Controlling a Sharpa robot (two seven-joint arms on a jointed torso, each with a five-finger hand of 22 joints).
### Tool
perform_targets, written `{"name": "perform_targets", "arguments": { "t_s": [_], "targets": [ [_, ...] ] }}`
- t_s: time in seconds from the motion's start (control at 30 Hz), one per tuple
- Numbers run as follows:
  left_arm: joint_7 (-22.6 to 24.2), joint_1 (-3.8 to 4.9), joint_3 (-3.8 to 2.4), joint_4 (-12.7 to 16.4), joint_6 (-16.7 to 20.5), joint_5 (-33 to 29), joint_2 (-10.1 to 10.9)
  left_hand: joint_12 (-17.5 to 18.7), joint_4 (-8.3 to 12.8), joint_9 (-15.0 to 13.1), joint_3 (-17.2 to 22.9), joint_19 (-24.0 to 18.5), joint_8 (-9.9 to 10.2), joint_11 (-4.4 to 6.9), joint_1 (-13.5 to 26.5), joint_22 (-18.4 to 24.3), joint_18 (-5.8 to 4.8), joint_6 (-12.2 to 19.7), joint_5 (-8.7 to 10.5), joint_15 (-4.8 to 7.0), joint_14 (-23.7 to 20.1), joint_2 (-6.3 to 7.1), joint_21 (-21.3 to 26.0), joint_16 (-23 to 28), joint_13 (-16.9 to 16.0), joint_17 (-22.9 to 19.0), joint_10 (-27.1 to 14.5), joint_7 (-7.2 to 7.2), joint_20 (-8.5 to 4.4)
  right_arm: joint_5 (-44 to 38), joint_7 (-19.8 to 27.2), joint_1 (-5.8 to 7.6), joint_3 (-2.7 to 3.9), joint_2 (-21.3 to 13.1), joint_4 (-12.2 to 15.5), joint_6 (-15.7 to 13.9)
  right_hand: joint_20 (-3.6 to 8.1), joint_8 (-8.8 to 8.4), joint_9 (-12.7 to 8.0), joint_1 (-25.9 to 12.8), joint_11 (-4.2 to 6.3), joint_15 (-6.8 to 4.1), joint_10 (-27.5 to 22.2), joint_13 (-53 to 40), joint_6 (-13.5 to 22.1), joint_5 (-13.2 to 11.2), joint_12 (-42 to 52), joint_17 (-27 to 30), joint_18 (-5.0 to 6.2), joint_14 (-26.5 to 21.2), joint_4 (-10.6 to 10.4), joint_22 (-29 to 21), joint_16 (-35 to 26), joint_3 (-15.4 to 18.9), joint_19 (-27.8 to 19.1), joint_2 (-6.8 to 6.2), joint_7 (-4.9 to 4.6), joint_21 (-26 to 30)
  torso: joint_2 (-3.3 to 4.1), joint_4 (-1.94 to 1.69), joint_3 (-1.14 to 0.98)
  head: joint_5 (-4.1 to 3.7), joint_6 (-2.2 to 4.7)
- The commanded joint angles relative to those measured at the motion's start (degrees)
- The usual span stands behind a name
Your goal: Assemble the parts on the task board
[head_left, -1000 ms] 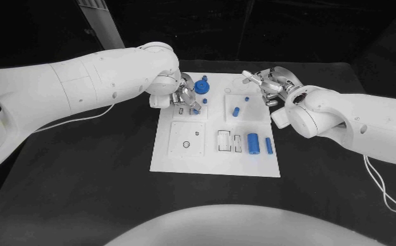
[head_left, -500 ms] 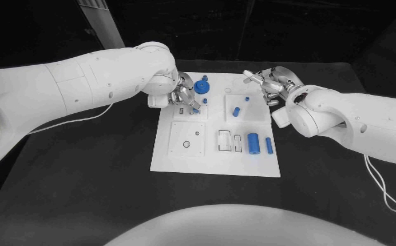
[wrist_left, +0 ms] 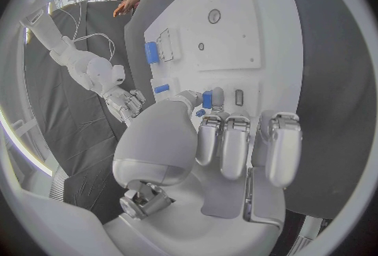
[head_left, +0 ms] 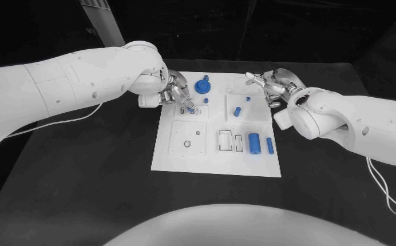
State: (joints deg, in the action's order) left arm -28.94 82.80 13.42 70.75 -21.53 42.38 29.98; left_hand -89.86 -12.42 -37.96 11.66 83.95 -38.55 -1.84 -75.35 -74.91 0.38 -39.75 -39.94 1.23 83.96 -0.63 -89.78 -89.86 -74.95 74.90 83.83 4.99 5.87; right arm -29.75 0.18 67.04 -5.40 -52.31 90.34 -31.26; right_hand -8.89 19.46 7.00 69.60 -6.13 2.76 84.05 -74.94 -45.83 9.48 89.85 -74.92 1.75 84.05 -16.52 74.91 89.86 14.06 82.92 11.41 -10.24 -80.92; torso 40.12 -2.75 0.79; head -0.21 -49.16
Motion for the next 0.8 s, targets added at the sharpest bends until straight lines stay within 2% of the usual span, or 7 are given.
{"name": "perform_targets", "arguments": {
  "t_s": [0.03,0.23,0.33,0.47,0.6,0.8],
  "targets": [
    [1.0,0.23,-0.03,0.5,-1.1,-1.2,0.9,-0.1,0.2,0.0,0.0,6.1,-0.1,0.43,0.1,-15.1,-0.38,-0.4,0.42,0.39,6.0,0.47,-0.2,-0.1,-15.1,15.1,6.2,-0.11,-0.55,-0.2,0.5,0.05,0.03,-0.1,0.1,-0.8,0.35,0.37,0.1,0.5,0.29,-0.5,6.0,-15.1,-0.1,0.2,0.1,-15.1,1.12,6.0,0.0,8.8,0.1,0.4,-0.2,-0.11,0.18,0.3,-0.02,0.09,-0.01,0.07,-0.15],
    [0.0,0.34,-0.03,0.9,-1.6,-2.2,2.0,-0.1,0.1,0.0,-0.1,6.1,0.1,0.46,0.3,-15.1,-0.38,-0.6,1.11,0.43,6.0,0.62,-0.2,-0.1,-15.1,15.1,6.2,-0.15,-0.6,-0.2,0.8,0.02,0.03,-0.1,0.1,-1.1,0.36,0.4,0.1,0.6,0.3,-0.52,6.0,-15.1,-0.1,0.2,0.1,-15.1,1.12,6.0,0.0,8.8,0.1,0.4,-0.2,-0.11,0.2,0.3,0.03,0.04,0.0,0.01,-0.14],
    [-0.5,0.36,-0.03,0.7,-1.9,-2.4,2.0,-0.1,0.2,0.0,0.0,6.1,0.3,0.55,0.3,-15.1,-0.38,-0.9,2.22,0.49,6.0,0.62,-0.2,-0.1,-15.1,15.1,6.2,-0.24,-0.66,-0.2,1.0,0.01,0.03,-0.1,0.1,-1.2,0.38,0.45,0.1,0.8,0.33,-0.54,6.0,-15.1,-0.2,0.3,0.1,-15.1,1.13,6.0,0.0,8.8,0.1,0.4,-0.2,-0.09,0.23,0.3,0.05,0.05,0.0,0.12,-0.2],
    [-1.0,0.35,-0.03,0.1,-2.7,-2.5,1.6,-0.1,0.1,0.0,0.1,6.1,0.5,0.59,0.3,-15.1,-0.38,-1.0,2.83,0.52,6.0,0.43,-0.2,-0.1,-15.1,15.1,6.2,-0.28,-0.7,-0.2,1.1,0.0,0.03,-0.1,0.1,-1.4,0.39,0.48,0.1,0.8,0.35,-0.56,6.0,-15.1,-0.3,0.3,0.1,-15.1,1.13,6.0,0.0,8.8,0.1,0.4,-0.2,-0.08,0.25,0.3,0.08,0.19,-0.01,0.26,-0.17],
    [-1.1,0.29,-0.03,-0.5,-2.5,-2.5,1.1,-0.1,0.1,0.0,0.1,6.1,0.5,0.59,0.3,-15.1,-0.38,-1.0,2.91,0.53,6.0,0.38,-0.2,-0.1,-15.1,15.1,6.2,-0.28,-0.7,-0.2,1.2,0.0,0.03,-0.1,0.2,-1.6,0.44,0.52,0.1,1.2,0.39,-0.61,6.0,-15.1,-0.4,0.3,0.1,-15.1,1.14,6.0,0.1,8.8,0.1,0.4,-0.2,-0.16,0.3,0.4,0.1,0.09,0.01,0.05,-0.27],
    [-1.1,0.14,-0.02,-1.6,-2.8,-2.5,0.1,-0.1,0.0,0.0,0.4,6.1,0.7,0.61,0.3,-15.1,-0.38,-1.1,3.06,0.55,6.0,0.04,-0.2,-0.1,-15.1,15.1,6.2,-0.3,-0.72,-0.2,1.3,0.0,0.03,-0.1,0.2,-2.0,0.44,0.52,0.1,1.2,0.4,-0.62,6.0,-15.1,-0.4,0.4,0.1,-15.1,1.13,6.0,0.1,8.8,0.1,0.4,-0.2,-0.17,0.3,0.4,0.08,0.14,0.02,0.1,-0.38]
  ]
}}
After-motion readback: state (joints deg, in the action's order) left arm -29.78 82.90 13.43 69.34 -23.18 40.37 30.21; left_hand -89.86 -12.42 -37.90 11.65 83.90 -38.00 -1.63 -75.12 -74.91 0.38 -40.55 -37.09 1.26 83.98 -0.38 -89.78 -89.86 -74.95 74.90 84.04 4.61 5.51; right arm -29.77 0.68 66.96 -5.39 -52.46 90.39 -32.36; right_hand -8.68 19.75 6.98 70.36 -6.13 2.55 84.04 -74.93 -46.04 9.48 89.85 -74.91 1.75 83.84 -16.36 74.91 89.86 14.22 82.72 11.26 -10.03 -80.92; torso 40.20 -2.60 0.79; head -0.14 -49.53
